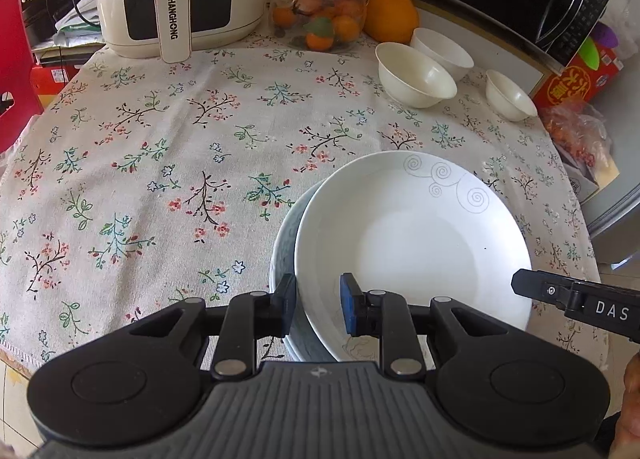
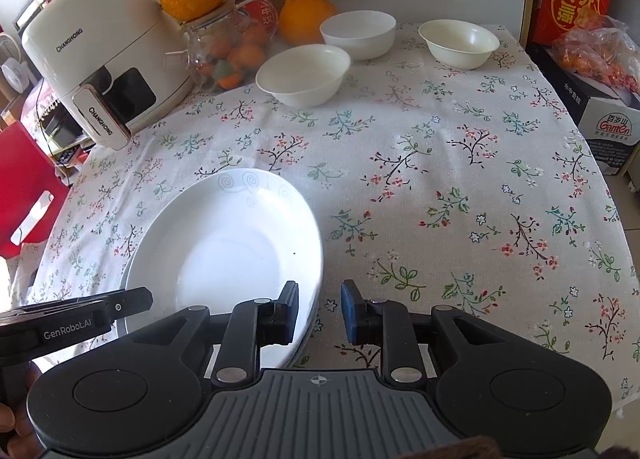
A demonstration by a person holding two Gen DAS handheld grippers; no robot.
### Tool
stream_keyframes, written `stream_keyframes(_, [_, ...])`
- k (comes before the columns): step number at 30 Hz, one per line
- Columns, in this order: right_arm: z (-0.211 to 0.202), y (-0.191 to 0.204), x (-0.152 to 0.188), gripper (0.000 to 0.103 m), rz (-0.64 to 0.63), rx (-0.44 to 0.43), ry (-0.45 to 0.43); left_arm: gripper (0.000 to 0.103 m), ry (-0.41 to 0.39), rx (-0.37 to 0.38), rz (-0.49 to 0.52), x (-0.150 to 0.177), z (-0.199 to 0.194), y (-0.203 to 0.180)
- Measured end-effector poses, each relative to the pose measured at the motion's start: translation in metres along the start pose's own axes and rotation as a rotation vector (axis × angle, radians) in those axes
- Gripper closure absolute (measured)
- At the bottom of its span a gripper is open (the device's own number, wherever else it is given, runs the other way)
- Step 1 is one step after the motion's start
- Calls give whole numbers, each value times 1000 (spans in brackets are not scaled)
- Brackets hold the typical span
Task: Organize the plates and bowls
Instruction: 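Open both grippers to release the white plate on the stack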
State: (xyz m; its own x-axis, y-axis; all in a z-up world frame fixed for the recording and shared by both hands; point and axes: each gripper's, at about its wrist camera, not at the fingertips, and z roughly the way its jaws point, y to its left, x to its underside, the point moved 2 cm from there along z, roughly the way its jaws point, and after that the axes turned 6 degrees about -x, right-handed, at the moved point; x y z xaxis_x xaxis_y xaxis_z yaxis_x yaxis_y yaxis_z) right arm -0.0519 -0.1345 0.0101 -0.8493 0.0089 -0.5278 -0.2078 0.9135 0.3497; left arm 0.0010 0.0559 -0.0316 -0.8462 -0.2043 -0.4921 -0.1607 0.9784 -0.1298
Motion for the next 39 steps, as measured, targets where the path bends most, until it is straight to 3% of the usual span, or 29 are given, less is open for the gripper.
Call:
stream_keyframes(7, [-1, -19, -11, 74, 81, -12, -23, 79, 5, 27, -72, -18, 0, 10])
stream_keyframes(11, [1, -19, -12, 73, 73, -15, -29, 69, -4, 24, -39, -15, 2, 3])
stream_keyframes(17, [9, -15, -9, 73, 73, -43, 13, 68, 6, 32, -28, -14, 2, 6])
stream_keyframes(22, [10, 1, -7, 73, -1, -67, 6, 70, -1, 34, -19, -13, 0, 6])
stream_keyframes(25, [14, 10, -2, 87, -49, -41, 8, 76, -13, 10, 0, -12, 0, 5])
stream_keyframes(30, [13, 11, 0, 96, -88, -7, -7, 88, -26, -21, 24, -9, -1, 6])
stream_keyframes(39, [11, 19, 7, 96, -156, 33, -19, 89, -54, -60, 92, -2, -5, -2])
